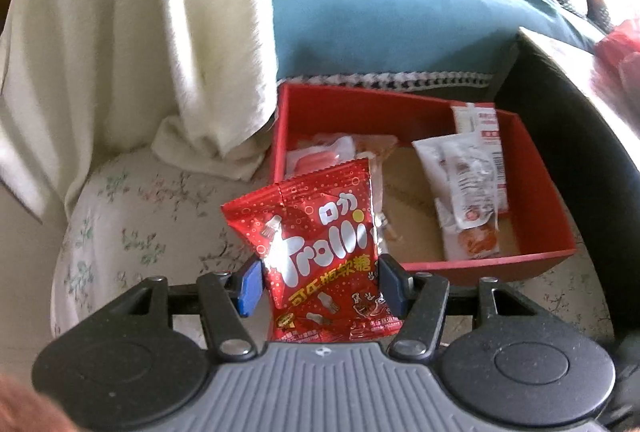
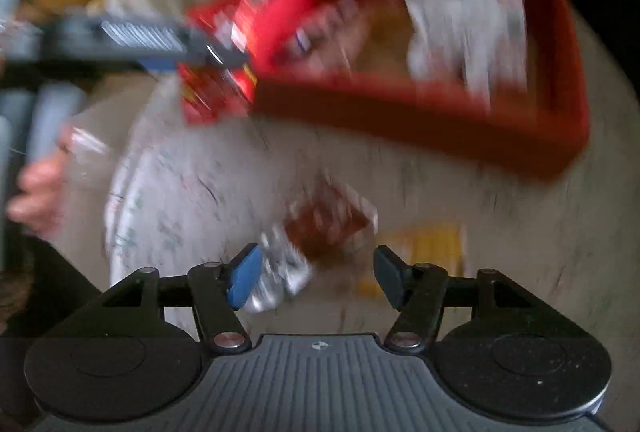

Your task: Organize snacks

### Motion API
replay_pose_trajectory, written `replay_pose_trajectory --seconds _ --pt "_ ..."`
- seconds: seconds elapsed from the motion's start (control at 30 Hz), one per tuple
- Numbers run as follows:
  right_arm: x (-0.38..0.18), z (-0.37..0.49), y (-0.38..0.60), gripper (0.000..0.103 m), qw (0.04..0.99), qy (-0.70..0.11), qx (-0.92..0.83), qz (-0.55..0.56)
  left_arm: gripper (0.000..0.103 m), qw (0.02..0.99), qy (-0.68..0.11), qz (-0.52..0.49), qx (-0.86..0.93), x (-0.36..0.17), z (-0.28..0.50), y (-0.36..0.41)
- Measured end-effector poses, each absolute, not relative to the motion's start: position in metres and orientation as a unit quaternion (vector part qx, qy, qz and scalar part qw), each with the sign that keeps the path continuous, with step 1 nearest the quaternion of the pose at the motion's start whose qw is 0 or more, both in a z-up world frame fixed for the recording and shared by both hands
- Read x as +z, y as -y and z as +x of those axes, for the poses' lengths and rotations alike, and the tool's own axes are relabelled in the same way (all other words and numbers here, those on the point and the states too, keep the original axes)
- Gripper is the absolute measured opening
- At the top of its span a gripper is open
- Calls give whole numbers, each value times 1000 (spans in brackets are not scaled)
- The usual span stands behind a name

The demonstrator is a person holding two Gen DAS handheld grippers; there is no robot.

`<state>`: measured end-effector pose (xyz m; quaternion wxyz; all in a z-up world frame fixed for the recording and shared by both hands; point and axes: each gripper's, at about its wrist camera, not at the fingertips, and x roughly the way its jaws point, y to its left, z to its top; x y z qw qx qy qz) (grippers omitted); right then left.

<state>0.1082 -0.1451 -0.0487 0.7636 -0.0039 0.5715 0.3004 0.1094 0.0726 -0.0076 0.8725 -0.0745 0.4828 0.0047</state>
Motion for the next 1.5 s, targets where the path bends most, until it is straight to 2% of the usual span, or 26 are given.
replay_pose_trajectory --seconds 0.1,0.17,0.33,0.5,0.6,0.7,0.93,1.07,1.13,1.27,1.43,1.5 --pt "-54 101 135 71 756 -580 300 58 52 872 -481 -89 -1 -4 106 -78" --pt "-53 102 121 75 767 -568 291 61 52 876 -474 -94 -5 2 103 -80" --pt "-68 112 81 79 790 -563 243 -4 52 878 -466 -110 -7 8 97 -91" --pt "-77 111 45 76 794 -545 244 -116 52 879 -461 -120 -7 11 89 -102" --pt "-59 112 62 76 804 -539 243 -56 52 881 -454 -131 -4 15 85 -111" --pt "-48 104 78 80 801 -551 232 -27 52 882 -449 -141 -4 18 83 -118" --pt "-84 117 40 80 784 -580 216 -35 51 882 -446 -151 -26 26 83 -114" --pt "-85 112 19 65 795 -542 233 -144 51 881 -443 -162 -1 25 82 -129" --pt "-83 111 21 54 788 -543 246 -153 51 879 -444 -175 5 24 79 -137" --pt "-75 110 37 46 788 -537 264 -142 51 880 -443 -169 17 22 76 -141" --pt "-63 104 57 44 802 -519 278 -100 51 876 -452 -163 28 15 82 -137" --pt "-70 111 59 47 799 -525 279 -89 51 876 -456 -157 29 12 85 -133"
